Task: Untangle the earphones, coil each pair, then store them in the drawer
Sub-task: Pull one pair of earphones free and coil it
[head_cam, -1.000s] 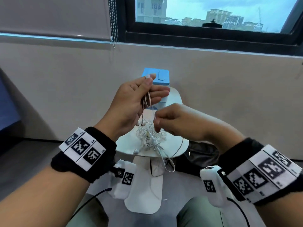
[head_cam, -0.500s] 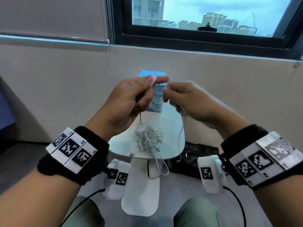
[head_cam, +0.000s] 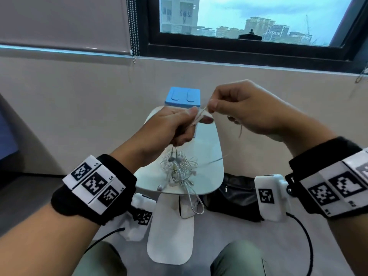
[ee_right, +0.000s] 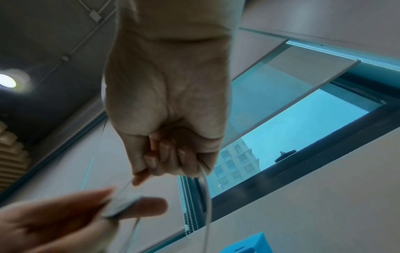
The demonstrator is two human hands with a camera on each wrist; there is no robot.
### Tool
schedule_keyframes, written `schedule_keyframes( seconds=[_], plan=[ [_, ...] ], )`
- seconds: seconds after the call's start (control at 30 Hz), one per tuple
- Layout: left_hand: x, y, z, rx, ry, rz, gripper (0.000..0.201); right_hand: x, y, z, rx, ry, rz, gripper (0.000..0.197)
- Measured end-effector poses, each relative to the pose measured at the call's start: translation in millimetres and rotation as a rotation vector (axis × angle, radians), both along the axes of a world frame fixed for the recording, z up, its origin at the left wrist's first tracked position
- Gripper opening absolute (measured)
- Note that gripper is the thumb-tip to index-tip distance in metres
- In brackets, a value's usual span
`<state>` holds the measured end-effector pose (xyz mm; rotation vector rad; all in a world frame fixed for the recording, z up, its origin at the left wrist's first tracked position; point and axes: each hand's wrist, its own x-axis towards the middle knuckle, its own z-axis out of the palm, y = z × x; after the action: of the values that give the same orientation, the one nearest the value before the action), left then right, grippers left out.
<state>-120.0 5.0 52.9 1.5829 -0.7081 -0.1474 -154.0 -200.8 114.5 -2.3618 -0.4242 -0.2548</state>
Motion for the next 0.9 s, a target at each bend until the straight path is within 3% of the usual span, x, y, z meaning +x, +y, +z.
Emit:
schedule_keyframes(
  seconds=[0.1,0.17,0.37,0.47,0.53,0.6,0.73,0.8,0.9],
  plan=[
    [-2,2,6,-0.116,0.026,-0.103,0.039,4,0,-16,0.159,0.045,-0.012,0.025],
    [-2,2,9,-0.203,0.039,-0.081,0.039,3,4,-29,0.193,0.112,0.021,0.027],
    [-2,-3,11,-0.411,0.085,0.040,0.032,0,18,-44,0.102,0.175,0.095,0.028],
    [5,-4,11,-0.498,0.102,0.080,0.024,-2,23,-49,-0.062,0.196,0.118,0.027],
    [11,-9,8,-0.461,0.077,0.151,0.022,-7,29,-48,-0.177,0.215,0.150,0.026],
    [13,-12,5,-0.296,0.010,0.219,0.023,-14,35,-38,-0.299,0.197,0.164,0.024],
    [7,-12,-1,0.074,-0.093,0.170,0.050,-18,40,-13,-0.502,-0.090,0.061,0.023],
    [1,-10,4,0.095,-0.004,0.083,0.060,-15,36,-3,-0.431,-0.233,-0.019,0.015],
    [1,-5,15,-0.026,0.215,-0.086,0.073,-14,33,1,-0.342,-0.286,-0.001,0.009]
  ],
)
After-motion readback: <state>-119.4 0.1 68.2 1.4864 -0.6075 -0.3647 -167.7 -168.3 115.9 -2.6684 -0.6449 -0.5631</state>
